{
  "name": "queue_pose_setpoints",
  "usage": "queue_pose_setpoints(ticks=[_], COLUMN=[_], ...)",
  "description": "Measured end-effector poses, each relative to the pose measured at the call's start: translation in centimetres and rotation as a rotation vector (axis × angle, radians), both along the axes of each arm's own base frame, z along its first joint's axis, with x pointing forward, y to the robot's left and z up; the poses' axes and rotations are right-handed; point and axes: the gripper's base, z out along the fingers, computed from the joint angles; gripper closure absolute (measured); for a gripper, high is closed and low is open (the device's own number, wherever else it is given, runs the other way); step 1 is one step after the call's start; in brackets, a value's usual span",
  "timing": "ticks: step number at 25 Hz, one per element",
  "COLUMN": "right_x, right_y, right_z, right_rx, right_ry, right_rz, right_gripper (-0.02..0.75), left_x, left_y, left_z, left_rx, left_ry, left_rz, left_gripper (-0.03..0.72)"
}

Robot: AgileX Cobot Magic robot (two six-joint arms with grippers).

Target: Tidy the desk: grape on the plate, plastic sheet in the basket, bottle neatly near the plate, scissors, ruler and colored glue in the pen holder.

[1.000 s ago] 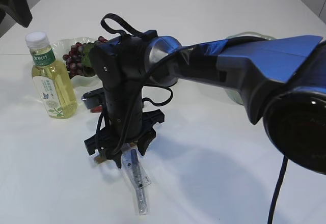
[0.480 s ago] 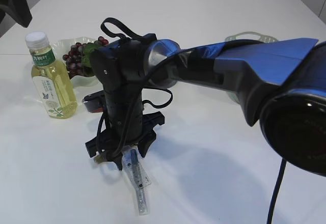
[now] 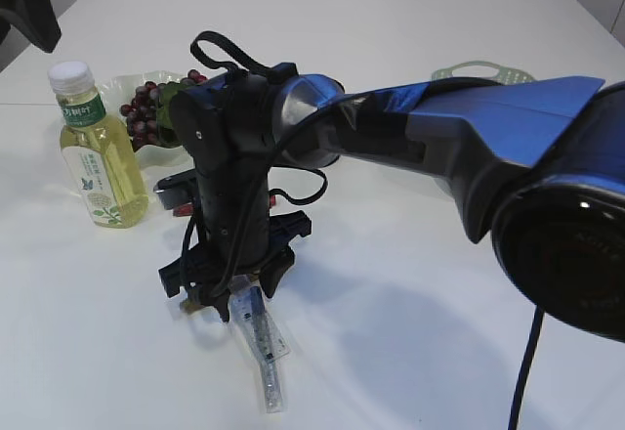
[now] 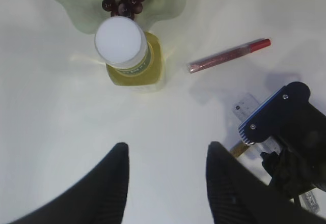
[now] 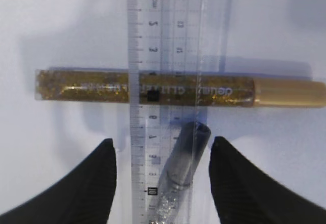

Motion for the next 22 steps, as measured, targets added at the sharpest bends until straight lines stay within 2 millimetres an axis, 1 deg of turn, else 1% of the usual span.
queue_pose_setpoints(ticks=[22], right_x=[-0.02], right_y=[0.03], right_z=[0.00], right_rx=[0.003], right_ry=[0.003], right_rz=[-0.001], right_gripper=[0.296], left_x=[-0.01], left_y=[0.00], left_z=[0.00], left_rx=[0.002], left_ry=[0.001], left_rz=[-0.003], left_gripper=[0.346])
